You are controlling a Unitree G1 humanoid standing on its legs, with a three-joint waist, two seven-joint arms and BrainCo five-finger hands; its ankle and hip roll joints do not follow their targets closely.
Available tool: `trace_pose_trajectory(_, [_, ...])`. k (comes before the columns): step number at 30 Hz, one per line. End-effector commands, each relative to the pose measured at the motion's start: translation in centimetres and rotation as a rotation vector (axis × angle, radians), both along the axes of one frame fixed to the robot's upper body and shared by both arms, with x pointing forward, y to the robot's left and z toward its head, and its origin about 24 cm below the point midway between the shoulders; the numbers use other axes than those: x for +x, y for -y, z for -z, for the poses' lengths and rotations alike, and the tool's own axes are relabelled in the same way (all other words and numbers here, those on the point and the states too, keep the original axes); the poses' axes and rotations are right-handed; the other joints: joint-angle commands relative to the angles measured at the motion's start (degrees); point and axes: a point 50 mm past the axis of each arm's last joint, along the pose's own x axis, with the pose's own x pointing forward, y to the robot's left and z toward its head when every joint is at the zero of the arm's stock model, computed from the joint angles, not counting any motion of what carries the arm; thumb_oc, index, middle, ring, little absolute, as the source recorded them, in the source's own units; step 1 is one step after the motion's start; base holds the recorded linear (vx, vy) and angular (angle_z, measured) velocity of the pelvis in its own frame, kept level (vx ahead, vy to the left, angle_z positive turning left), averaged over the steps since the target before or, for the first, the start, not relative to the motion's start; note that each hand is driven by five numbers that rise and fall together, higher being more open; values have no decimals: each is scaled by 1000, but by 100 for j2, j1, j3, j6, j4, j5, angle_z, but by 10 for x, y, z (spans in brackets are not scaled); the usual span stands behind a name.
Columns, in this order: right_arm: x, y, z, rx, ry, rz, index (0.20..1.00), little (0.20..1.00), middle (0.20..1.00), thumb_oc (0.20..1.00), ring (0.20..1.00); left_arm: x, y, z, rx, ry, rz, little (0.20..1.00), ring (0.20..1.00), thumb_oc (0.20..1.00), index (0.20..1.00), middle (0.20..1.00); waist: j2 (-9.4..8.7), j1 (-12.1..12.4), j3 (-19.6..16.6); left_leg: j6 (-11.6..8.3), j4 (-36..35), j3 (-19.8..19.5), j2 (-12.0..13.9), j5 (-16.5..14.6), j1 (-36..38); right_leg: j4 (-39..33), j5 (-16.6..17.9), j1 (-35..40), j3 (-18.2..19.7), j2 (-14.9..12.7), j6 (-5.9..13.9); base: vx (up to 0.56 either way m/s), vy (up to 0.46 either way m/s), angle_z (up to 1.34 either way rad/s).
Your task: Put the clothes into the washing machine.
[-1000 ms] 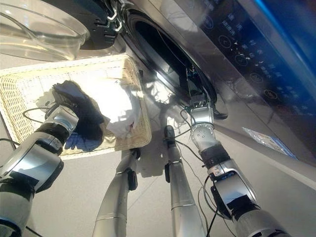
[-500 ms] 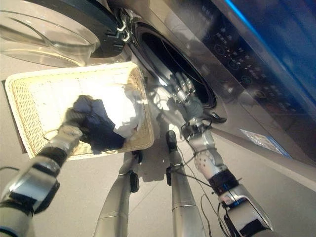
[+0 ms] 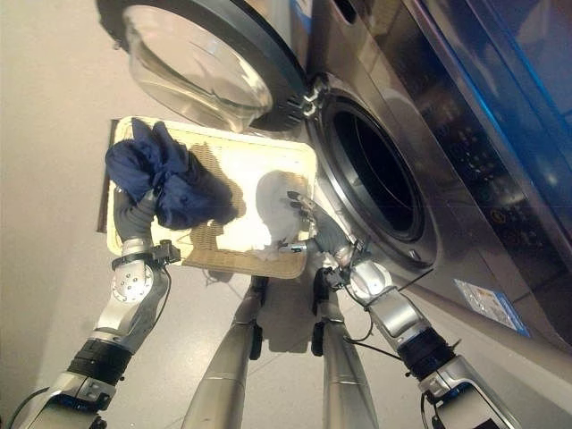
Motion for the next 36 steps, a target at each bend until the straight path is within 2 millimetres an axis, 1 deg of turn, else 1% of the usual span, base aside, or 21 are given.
trace_pose_trajectory(1, [-12, -8, -12, -80, 92, -57, 1000, 1000, 1000, 1000, 1000, -9, 30, -25, 125, 134, 257, 200, 200, 200, 200, 200, 377, -114, 3, 370, -120, 76, -460, -69, 302, -371, 136, 487, -267, 249, 187, -28, 5, 12])
trace_pose_trajectory(4, [-10, -8, -16, -140, 113, -63, 1000, 1000, 1000, 1000, 1000, -12, 49, -29, 229, 112, 437, 200, 200, 200, 200, 200, 421, -95, 3, 403, -153, 82, -482, -72, 425, -361, 121, 593, -301, 240, 188, -27, 8, 10])
trace_pose_trajectory(7, [-9, -9, -17, -154, 100, -84, 1000, 1000, 1000, 1000, 1000, -15, 62, -27, 282, 80, 582, 200, 200, 200, 200, 200, 453, -96, 3, 420, -157, 74, -499, -80, 493, -365, 136, 644, -308, 228, 203, -18, 3, 1])
trace_pose_trajectory(8, [-10, -11, -18, -161, 107, -95, 1000, 1000, 1000, 1000, 1000, -16, 70, -26, 302, 49, 673, 200, 200, 200, 200, 200, 468, -103, 3, 436, -164, 71, -513, -88, 528, -377, 153, 663, -301, 228, 211, 0, 0, 0])
trace_pose_trajectory(9, [-10, -11, -18, -162, 108, -99, 1000, 1000, 1000, 1000, 1000, -17, 73, -25, 304, 41, 702, 200, 200, 200, 200, 200, 473, -107, 3, 440, -169, 73, -514, -89, 541, -382, 162, 669, -299, 227, 213, -35, -3, 2])
trace_pose_trajectory(10, [-10, -12, -21, -154, 118, -114, 1000, 1000, 1000, 1000, 1000, -19, 82, -23, 317, 26, 784, 200, 200, 200, 200, 200, 491, -128, 3, 452, -190, 82, -516, -89, 580, -399, 188, 691, -284, 223, 227, -35, -6, 5])
trace_pose_trajectory(13, [-11, -16, -26, -93, 121, -136, 1000, 1000, 1000, 1000, 1000, -19, 96, -14, 333, -54, 890, 200, 200, 200, 200, 200, 515, -185, 3, 467, -217, 170, -487, -97, 626, -399, 217, 703, -270, 214, 255, -28, -27, 7])
trace_pose_trajectory(15, [-11, -16, -27, -41, 104, -147, 1000, 1000, 1000, 1000, 1000, -18, 102, -8, 350, -89, 922, 200, 200, 200, 200, 200, 527, -210, 3, 468, -279, 221, -459, -69, 635, -399, 233, 695, -272, 217, 271, -25, -44, 6])
trace_pose_trajectory(18, [-13, -17, -23, -17, 54, -182, 1000, 1000, 1000, 1000, 1000, -19, 105, -2, 337, -115, 959, 200, 200, 200, 200, 200, 551, -241, 3, 471, -439, 276, -418, -7, 661, -440, 264, 686, -266, 225, 300, -30, -29, 7])
trace_pose_trajectory(22, [-16, -22, -9, 65, -191, -349, 1000, 1000, 1000, 1000, 1000, -20, 108, 1, 341, -114, 964, 200, 200, 200, 200, 200, 563, -251, 3, 479, -599, 293, -394, 43, 675, -518, 301, 667, -258, 227, 320, -31, -41, 4])
trace_pose_trajectory(23, [-21, -27, 0, 108, -316, -435, 1000, 1000, 1000, 1000, 1000, -20, 107, 2, 352, -114, 958, 200, 200, 200, 200, 200, 554, -252, 3, 479, -615, 282, -396, 55, 680, -535, 319, 668, -254, 222, 327, -18, -48, 3])
trace_pose_trajectory(24, [-23, -29, 3, 125, -361, -471, 1000, 1000, 1000, 1000, 1000, -20, 108, 2, 355, -116, 961, 200, 200, 200, 200, 200, 551, -253, 3, 478, -619, 279, -398, 58, 684, -542, 325, 671, -252, 220, 329, -21, -65, 3])
trace_pose_trajectory(25, [-29, -35, 13, 189, -496, -560, 1000, 1000, 1000, 1000, 1000, -20, 109, 3, 365, -117, 964, 200, 200, 200, 200, 200, 544, -249, 3, 477, -632, 271, -408, 69, 687, -573, 341, 682, -261, 208, 335, -17, -56, 3])
trace_pose_trajectory(26, [-33, -38, 19, 233, -580, -616, 1000, 1000, 1000, 1000, 1000, -20, 109, 4, 381, -116, 965, 200, 200, 200, 200, 200, 540, -245, 3, 474, -643, 269, -412, 77, 695, -595, 353, 696, -268, 201, 340, -14, -45, 3])
trace_pose_trajectory(27, [-33, -38, 19, 233, -580, -616, 1000, 1000, 1000, 1000, 1000, -20, 109, 4, 381, -116, 965, 200, 200, 200, 200, 200, 540, -245, 3, 474, -643, 269, -412, 77, 695, -595, 353, 696, -268, 201, 340, -9, -51, 4])
trace_pose_trajectory(28, [-43, -47, 32, 348, -753, -734, 1000, 1000, 1000, 1000, 1000, -21, 111, 9, 406, -138, 984, 200, 200, 200, 200, 200, 528, -221, 3, 466, -681, 250, -419, 96, 739, -642, 381, 745, -299, 182, 363, -5, -42, 3])
trace_pose_trajectory(31, [-46, -50, 41, 397, -827, -771, 1000, 1000, 1000, 1000, 1000, -20, 112, 12, 418, -157, 982, 200, 200, 200, 200, 200, 515, -208, 3, 453, -701, 271, -406, 107, 754, -673, 408, 768, -340, 155, 390, -8, -27, 4])
trace_pose_trajectory(32, [-47, -51, 44, 415, -847, -779, 470, 470, 470, 470, 470, -19, 111, 13, 425, -162, 977, 200, 200, 200, 200, 200, 505, -201, 3, 449, -731, 276, -402, 122, 771, -703, 431, 784, -344, 159, 391, -23, -35, 1])
trace_pose_trajectory(33, [-51, -51, 46, 479, -902, -810, 200, 200, 200, 200, 200, -19, 111, 14, 422, -172, 971, 200, 200, 200, 200, 200, 495, -199, 3, 442, -749, 271, -400, 139, 764, -737, 452, 787, -347, 157, 389, -24, -37, -1])
trace_pose_trajectory(35, [-51, -50, 49, 504, -922, -827, 200, 200, 200, 200, 200, -18, 109, 16, 419, -175, 955, 200, 200, 200, 200, 200, 486, -199, 3, 438, -756, 271, -397, 143, 760, -762, 465, 793, -351, 155, 394, -19, -34, -4])
trace_pose_trajectory(36, [-52, -49, 51, 553, -945, -855, 200, 200, 200, 200, 200, -16, 104, 18, 390, -184, 909, 200, 200, 200, 200, 200, 480, -196, 3, 431, -779, 265, -389, 162, 756, -804, 480, 812, -352, 158, 390, -18, -42, -4])
